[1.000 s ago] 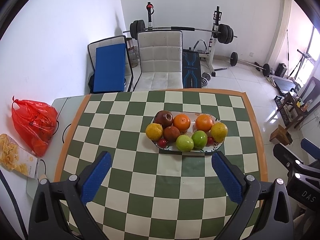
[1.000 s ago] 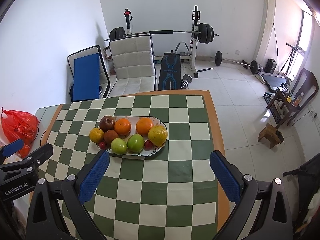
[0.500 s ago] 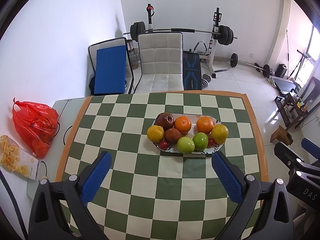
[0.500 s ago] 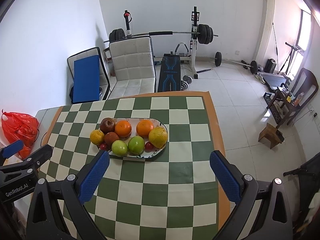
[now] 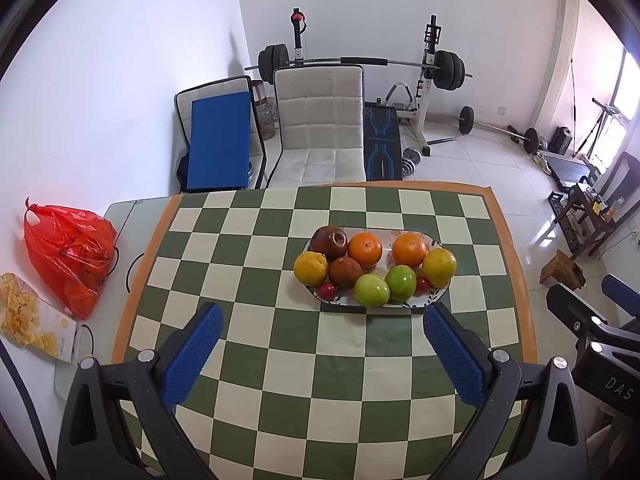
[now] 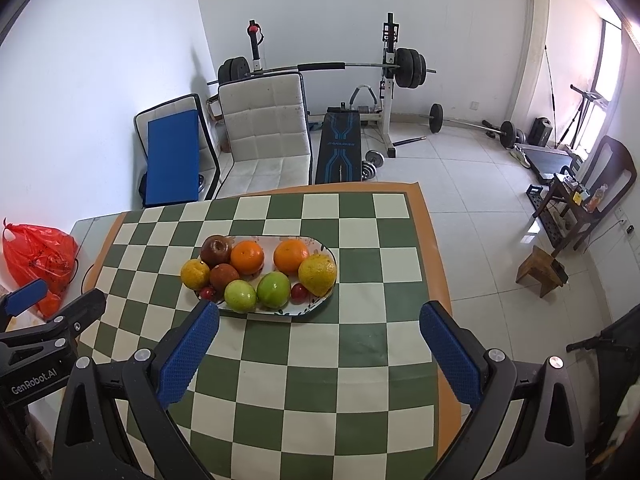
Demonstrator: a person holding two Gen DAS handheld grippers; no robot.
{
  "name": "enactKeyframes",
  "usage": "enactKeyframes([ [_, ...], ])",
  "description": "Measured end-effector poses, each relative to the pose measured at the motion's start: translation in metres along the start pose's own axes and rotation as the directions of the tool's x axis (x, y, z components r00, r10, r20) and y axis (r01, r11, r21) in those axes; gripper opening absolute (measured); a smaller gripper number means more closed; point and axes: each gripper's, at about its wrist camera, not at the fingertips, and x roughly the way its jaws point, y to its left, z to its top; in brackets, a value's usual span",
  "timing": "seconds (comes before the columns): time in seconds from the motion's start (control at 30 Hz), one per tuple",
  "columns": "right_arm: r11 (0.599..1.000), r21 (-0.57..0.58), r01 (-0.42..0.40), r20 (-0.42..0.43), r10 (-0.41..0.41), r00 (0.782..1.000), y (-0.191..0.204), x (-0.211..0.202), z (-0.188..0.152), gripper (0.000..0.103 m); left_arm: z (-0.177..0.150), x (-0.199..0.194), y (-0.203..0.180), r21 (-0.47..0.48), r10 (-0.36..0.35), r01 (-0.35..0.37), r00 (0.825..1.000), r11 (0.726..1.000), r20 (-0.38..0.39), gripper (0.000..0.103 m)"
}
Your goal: Organize fruits
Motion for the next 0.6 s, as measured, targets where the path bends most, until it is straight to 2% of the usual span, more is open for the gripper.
enactKeyframes([
  [0.6, 1.000, 0.007, 0.003, -0.005, -0.002, 1.000, 0.0000, -0.0013, 0.0027, 0.102, 0.0034, 0.0009, 0.0021, 0.006, 0.001, -0.001, 1.000, 1.000, 0.004, 0.103],
])
